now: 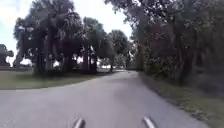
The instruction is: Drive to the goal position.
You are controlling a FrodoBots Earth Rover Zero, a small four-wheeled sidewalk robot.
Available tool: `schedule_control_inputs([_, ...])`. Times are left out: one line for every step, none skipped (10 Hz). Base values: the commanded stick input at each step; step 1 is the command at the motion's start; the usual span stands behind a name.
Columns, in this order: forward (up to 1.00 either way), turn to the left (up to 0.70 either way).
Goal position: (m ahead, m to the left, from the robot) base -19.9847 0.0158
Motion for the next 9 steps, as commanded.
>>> schedule_control_inputs([0.5, 0.5])
schedule_control_inputs([0.5, 0.5])
schedule_control_inputs([0.5, 0.5])
schedule_control_inputs([0.5, 0.5])
schedule_control_inputs([0.5, 0.5])
schedule_control_inputs([0.5, 0.5])
schedule_control_inputs([0.5, 0.5])
schedule_control_inputs([0.5, 0.5])
schedule_control_inputs([0.5, 0.5])
